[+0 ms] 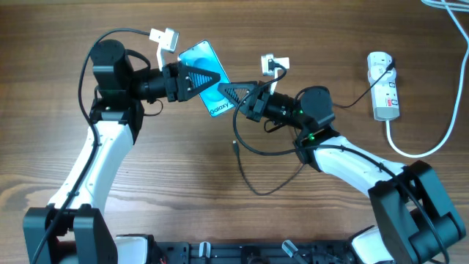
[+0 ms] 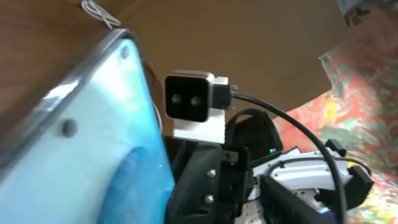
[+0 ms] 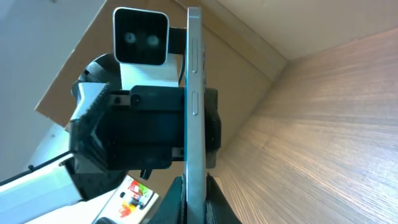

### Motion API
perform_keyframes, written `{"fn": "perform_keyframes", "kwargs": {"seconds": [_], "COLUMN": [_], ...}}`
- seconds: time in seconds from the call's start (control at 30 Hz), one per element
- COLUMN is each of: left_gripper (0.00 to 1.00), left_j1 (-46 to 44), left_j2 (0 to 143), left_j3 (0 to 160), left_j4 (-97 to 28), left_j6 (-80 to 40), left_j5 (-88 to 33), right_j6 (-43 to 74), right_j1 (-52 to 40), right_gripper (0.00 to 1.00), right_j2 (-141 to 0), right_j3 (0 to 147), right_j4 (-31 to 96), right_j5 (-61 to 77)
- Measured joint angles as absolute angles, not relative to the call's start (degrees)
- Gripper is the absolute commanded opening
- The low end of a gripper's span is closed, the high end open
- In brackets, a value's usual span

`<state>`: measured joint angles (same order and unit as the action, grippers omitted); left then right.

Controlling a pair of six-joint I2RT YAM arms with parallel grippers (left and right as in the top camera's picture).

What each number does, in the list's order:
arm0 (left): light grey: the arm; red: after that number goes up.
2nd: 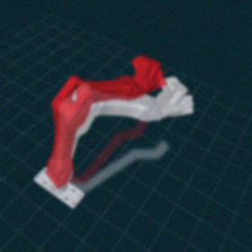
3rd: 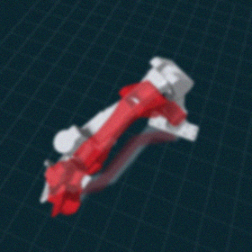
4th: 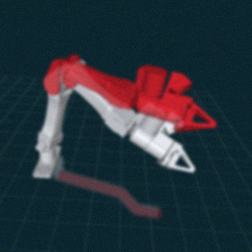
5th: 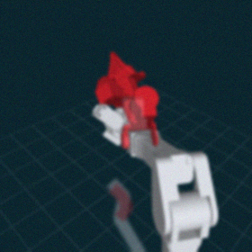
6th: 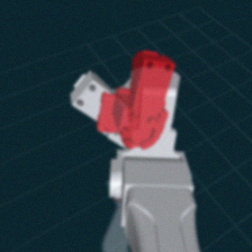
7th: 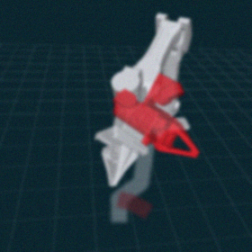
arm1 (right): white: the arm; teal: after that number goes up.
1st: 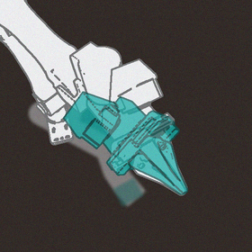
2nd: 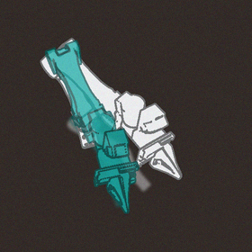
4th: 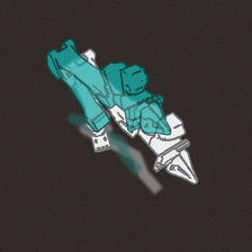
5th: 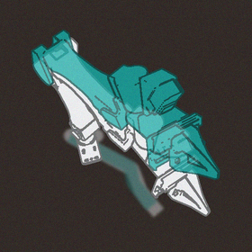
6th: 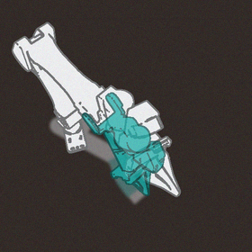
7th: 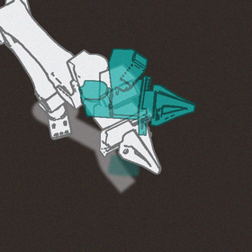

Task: Plug charger to phone and switch on socket

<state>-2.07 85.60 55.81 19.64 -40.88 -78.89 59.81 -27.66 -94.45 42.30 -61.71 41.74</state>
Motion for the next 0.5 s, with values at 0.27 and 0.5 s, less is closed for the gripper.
{"fn": "perform_keyframes", "kwargs": {"seconds": [0.27,0.5], "left_gripper": [0.37,0.17], "left_j1": [-1.74,-1.41], "left_j2": [86.15,86.48], "left_j3": [55.18,54.57], "left_j4": [18.87,18.26], "left_j6": [-41.32,-42.17], "left_j5": [-76.31,-74.63], "right_j6": [60.03,60.20], "right_j1": [-27.66,-28.62], "right_gripper": [0.04,0.04], "right_j2": [-92.97,-91.85], "right_j3": [43.88,45.04], "right_j4": [-54.70,-48.95], "right_j5": [43.05,42.87]}}
